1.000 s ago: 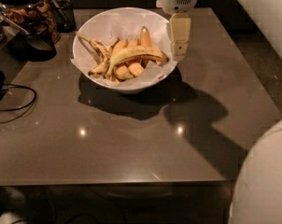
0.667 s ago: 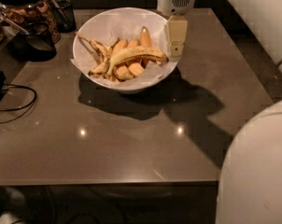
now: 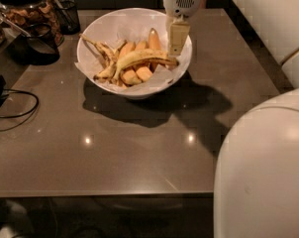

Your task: Pick banana from white bowl

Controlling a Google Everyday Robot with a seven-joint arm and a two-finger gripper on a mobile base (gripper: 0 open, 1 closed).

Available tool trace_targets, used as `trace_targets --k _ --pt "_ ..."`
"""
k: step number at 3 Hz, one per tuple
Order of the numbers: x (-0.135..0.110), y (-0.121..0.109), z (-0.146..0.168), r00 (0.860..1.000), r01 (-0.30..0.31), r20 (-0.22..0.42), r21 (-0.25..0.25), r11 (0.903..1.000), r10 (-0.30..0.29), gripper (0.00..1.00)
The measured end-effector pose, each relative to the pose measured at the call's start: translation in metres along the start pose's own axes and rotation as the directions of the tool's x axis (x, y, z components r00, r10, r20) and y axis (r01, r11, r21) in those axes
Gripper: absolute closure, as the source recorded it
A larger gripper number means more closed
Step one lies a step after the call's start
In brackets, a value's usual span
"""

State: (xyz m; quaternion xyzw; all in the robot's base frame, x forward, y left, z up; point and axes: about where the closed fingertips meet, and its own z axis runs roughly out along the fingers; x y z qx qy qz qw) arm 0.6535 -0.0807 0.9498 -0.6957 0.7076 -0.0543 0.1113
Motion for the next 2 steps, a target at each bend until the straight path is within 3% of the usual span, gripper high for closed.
trace_targets --k 1,2 --pt "-0.0047 -0.0016 0.0023 0.999 -0.034 0.011 -0.009 0.9994 0.034 0.38" --pt "-0.0109 -0.0022 -0.0015 0.999 -0.045 0.016 0.003 0.999 0.044 0.19"
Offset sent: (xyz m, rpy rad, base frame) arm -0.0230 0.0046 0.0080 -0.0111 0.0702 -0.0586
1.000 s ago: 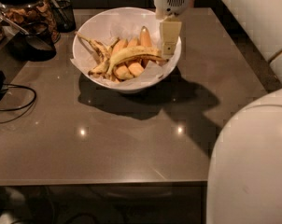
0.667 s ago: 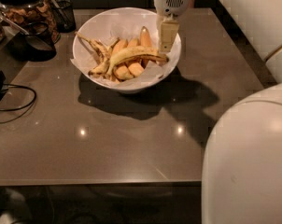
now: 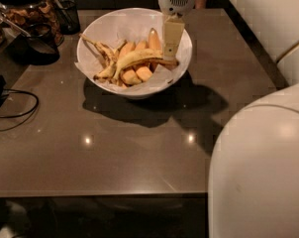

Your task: Pick banana from white bowl

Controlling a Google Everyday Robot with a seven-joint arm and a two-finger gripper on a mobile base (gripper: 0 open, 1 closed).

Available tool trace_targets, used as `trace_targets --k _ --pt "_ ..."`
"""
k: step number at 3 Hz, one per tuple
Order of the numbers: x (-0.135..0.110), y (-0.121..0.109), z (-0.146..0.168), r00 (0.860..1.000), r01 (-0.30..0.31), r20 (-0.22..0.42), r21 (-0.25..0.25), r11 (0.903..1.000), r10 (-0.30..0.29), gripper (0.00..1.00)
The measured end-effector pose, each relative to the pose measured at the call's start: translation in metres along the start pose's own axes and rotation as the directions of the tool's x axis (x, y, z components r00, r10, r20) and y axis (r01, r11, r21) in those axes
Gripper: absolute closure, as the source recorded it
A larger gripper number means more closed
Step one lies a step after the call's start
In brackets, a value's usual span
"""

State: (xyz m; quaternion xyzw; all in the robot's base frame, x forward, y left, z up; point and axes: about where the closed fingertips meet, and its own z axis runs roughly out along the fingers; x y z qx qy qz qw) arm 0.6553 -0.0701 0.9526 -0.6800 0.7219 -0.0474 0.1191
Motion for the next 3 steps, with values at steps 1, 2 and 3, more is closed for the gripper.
trace_targets --k 1,2,3 --pt "-0.004 0.004 -0.01 1.0 -0.002 0.014 0.006 1.0 0.002 0.0" --pt "-0.007 0.006 -0.016 1.0 -0.003 0.023 0.009 1.0 0.003 0.0" --pt "-0.015 0.012 -0.018 0.999 0.007 0.053 -0.004 1.0 -0.007 0.18"
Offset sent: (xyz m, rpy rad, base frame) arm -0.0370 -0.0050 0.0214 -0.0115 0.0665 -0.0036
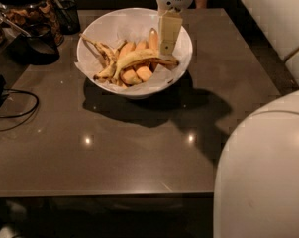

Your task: Pick banana from white bowl

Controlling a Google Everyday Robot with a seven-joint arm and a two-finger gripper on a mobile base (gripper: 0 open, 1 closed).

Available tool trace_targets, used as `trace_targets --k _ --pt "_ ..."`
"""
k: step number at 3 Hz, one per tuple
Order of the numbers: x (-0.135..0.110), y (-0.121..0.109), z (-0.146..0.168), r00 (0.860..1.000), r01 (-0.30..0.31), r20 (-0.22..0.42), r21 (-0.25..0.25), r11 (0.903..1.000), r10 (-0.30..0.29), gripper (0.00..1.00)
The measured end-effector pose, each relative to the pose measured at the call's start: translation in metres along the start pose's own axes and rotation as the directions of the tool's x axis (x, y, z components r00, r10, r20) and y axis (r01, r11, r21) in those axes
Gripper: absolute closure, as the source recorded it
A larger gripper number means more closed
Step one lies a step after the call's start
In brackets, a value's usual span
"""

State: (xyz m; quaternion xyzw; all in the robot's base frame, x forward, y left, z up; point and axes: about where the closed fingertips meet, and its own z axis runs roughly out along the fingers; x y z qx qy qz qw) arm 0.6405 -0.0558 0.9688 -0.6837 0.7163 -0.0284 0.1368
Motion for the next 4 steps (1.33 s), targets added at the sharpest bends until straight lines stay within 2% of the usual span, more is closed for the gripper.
trace_targets --k 2,3,4 --pt "-0.015 0.003 0.015 0.999 0.031 0.011 -0.047 0.9984 -0.031 0.18" --pt "-0.024 0.003 0.023 0.999 0.053 0.012 -0.063 0.9966 -0.053 0.28" --pt "-0.03 0.004 0.029 0.998 0.067 0.019 -0.075 0.9949 -0.066 0.32"
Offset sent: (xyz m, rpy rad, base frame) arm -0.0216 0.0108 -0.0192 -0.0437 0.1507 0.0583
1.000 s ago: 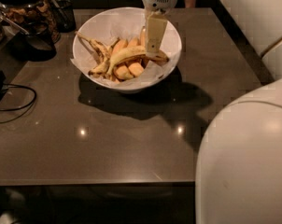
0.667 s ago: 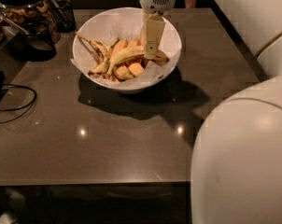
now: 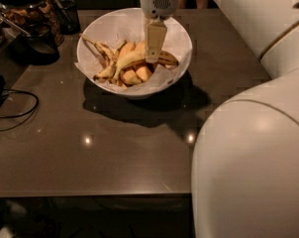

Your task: Pick banana from white bowl

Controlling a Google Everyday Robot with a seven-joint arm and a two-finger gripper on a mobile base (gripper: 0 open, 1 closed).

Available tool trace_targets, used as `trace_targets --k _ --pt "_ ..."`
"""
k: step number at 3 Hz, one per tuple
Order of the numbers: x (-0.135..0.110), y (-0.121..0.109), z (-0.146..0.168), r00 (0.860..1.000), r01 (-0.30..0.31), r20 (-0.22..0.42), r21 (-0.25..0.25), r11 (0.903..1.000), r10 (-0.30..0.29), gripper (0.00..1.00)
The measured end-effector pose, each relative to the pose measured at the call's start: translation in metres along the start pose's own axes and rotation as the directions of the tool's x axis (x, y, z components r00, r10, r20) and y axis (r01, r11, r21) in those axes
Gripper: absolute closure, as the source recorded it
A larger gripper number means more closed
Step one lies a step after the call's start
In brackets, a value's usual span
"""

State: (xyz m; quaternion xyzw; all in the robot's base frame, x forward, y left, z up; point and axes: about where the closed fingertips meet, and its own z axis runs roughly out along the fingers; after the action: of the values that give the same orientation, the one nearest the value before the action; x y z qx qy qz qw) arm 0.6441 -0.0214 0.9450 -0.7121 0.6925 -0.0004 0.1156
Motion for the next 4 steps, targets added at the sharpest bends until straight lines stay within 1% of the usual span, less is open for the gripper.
trace_targets --k 1,4 --pt "-0.004 0.001 0.004 1.0 0.008 0.003 -0.01 0.9999 -0.008 0.29" --pt "-0.009 0.009 0.02 0.999 0.017 0.043 -0.051 0.9985 -0.015 0.31"
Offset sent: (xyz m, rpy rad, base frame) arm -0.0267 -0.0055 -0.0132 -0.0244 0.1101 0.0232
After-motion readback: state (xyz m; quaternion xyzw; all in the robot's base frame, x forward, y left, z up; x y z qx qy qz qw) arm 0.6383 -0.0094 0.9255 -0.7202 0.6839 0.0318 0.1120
